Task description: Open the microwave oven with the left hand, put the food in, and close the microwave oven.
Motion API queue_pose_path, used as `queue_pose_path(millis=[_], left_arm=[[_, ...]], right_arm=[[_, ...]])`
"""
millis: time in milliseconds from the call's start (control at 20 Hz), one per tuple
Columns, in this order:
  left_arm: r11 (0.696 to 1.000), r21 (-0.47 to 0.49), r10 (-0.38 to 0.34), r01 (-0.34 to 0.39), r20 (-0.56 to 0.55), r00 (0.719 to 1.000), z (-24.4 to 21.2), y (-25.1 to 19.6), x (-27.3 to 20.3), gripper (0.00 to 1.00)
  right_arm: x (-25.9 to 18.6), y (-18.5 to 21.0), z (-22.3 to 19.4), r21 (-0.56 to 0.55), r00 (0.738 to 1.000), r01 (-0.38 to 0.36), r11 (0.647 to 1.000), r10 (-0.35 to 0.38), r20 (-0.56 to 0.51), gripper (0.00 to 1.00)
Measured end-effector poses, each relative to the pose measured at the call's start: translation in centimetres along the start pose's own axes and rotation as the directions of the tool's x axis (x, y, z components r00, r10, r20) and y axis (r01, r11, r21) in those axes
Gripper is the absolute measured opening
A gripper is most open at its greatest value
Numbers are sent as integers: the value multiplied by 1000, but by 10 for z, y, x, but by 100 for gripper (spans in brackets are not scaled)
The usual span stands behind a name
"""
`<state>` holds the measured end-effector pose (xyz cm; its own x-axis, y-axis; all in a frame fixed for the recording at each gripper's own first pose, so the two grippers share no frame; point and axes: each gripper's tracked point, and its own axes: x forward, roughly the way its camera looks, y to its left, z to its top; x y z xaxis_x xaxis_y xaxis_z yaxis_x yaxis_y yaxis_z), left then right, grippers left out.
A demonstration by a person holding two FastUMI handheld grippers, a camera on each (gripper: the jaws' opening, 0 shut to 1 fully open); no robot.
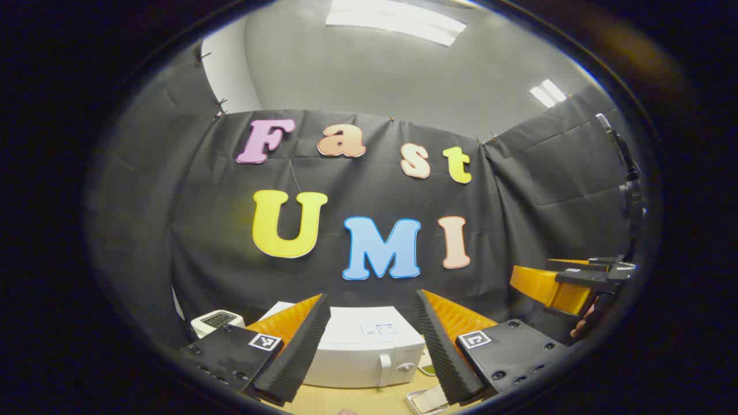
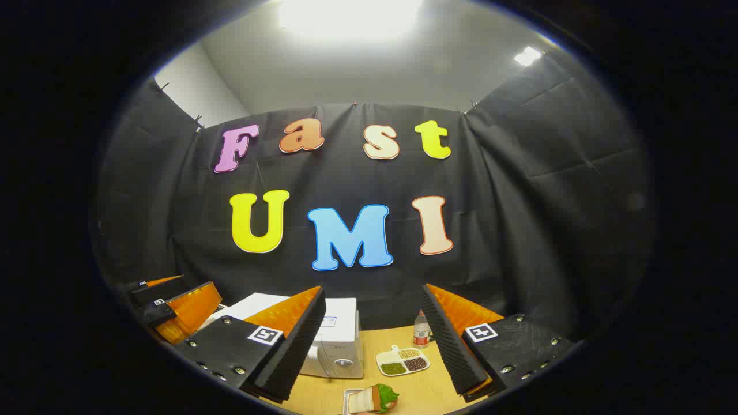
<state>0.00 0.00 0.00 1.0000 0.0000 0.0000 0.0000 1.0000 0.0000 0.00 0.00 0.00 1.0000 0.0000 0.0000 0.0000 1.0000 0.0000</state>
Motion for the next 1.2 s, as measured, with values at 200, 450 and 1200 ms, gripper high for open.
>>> queue_pose_path(millis=[200, 450, 1200], left_arm=[[1000, -10, -13, 13, -12, 1000, -10, 8, 6, 96], [1000, -17, -3, 3, -25, 1000, -24, 8, 15, 95], [999, 0, -45, 46, -198, 979, -155, -35, 76, 96]], right_arm=[[-3, 4, 1, -17, 1000, 14, 1000, -14, 2, 99], [5, 8, -12, -11, 999, -18, 1000, 18, -33, 99], [43, -23, -19, -36, 996, -66, 997, 64, -55, 99]])
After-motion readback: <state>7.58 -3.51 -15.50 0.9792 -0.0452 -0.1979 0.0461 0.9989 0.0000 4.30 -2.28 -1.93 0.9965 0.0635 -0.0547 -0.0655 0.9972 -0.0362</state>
